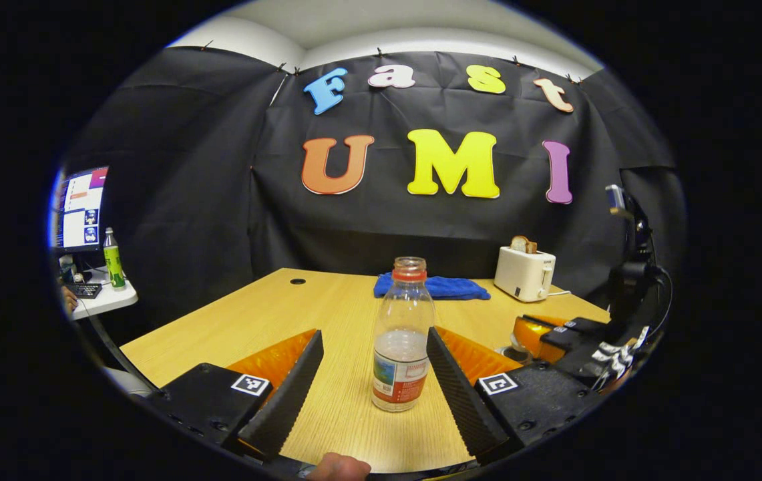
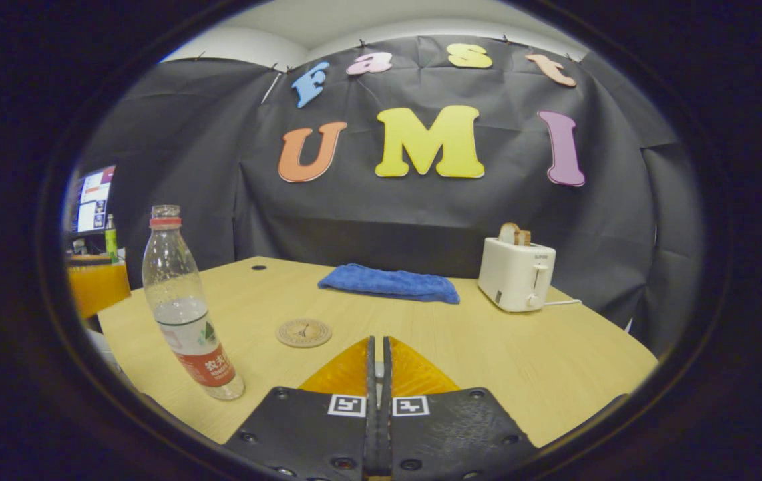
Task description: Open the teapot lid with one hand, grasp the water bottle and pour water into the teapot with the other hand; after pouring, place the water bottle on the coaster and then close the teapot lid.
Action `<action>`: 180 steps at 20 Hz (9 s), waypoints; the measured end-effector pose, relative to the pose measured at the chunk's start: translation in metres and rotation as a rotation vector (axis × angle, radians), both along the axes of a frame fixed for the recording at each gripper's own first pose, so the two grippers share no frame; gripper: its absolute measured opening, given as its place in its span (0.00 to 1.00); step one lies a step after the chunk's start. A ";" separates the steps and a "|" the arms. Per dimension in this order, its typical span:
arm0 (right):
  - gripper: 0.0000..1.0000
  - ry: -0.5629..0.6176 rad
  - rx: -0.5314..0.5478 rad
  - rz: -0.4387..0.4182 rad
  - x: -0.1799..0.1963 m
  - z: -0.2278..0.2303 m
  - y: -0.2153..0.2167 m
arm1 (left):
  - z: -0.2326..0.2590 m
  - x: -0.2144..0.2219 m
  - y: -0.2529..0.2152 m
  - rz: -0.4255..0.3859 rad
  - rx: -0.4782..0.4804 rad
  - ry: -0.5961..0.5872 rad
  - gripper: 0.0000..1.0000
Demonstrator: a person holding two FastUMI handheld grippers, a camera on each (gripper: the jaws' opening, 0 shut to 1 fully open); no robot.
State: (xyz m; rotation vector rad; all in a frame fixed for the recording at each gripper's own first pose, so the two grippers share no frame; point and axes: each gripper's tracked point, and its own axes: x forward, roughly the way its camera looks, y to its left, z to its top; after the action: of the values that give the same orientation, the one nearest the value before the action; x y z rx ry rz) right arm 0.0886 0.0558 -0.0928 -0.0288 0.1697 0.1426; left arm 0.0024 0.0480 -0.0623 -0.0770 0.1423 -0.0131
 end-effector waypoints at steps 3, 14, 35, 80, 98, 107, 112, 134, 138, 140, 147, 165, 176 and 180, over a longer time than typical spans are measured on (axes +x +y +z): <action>0.00 -0.013 -0.009 0.002 -0.005 0.009 -0.006 | -0.018 0.004 -0.016 -0.054 -0.011 0.037 0.98; 0.00 -0.027 -0.041 -0.032 -0.017 0.016 -0.036 | -0.071 0.035 -0.028 -0.070 -0.028 0.159 0.98; 0.00 -0.020 -0.005 -0.041 -0.034 0.021 -0.085 | -0.041 0.047 0.018 0.007 0.531 0.179 0.76; 0.00 0.014 0.030 -0.062 -0.063 -0.005 -0.157 | -0.015 0.084 -0.026 -0.220 1.924 0.145 0.73; 0.00 0.023 0.041 -0.058 -0.069 -0.010 -0.160 | 0.001 0.091 -0.044 -0.213 2.106 0.081 0.73; 0.00 0.024 0.057 -0.060 -0.071 -0.012 -0.166 | 0.015 0.092 -0.055 -0.180 2.194 0.055 0.73; 0.00 0.021 0.063 -0.063 -0.072 -0.013 -0.170 | 0.018 0.091 -0.059 -0.181 2.214 0.053 0.73; 0.00 -0.009 0.067 -0.066 -0.074 0.007 -0.161 | -0.015 0.074 -0.026 -0.145 1.217 0.110 0.73; 0.00 -0.013 0.066 -0.061 -0.074 0.013 -0.154 | -0.008 0.081 -0.015 -0.076 0.771 0.119 0.73; 0.00 -0.013 0.065 -0.062 -0.075 0.015 -0.152 | -0.011 0.085 -0.022 -0.083 0.532 0.118 0.73; 0.00 0.001 0.050 -0.080 -0.074 0.013 -0.149 | 0.001 0.140 -0.045 -0.136 0.163 0.051 0.74; 0.00 0.046 0.030 -0.131 -0.049 -0.004 -0.156 | -0.068 0.233 -0.043 -0.148 0.014 0.102 0.79; 0.00 0.048 0.029 -0.124 -0.052 -0.005 -0.151 | -0.080 0.226 -0.050 -0.181 -0.008 0.154 0.98; 0.00 0.046 0.030 -0.110 -0.053 -0.004 -0.144 | -0.079 0.215 -0.048 -0.180 -0.019 0.174 0.99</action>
State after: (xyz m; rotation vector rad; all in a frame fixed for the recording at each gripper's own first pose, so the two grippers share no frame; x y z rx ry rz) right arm 0.0352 -0.0882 -0.0969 0.0140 0.2143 0.0365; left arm 0.2173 -0.0001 -0.1410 -0.0843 0.3227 -0.1876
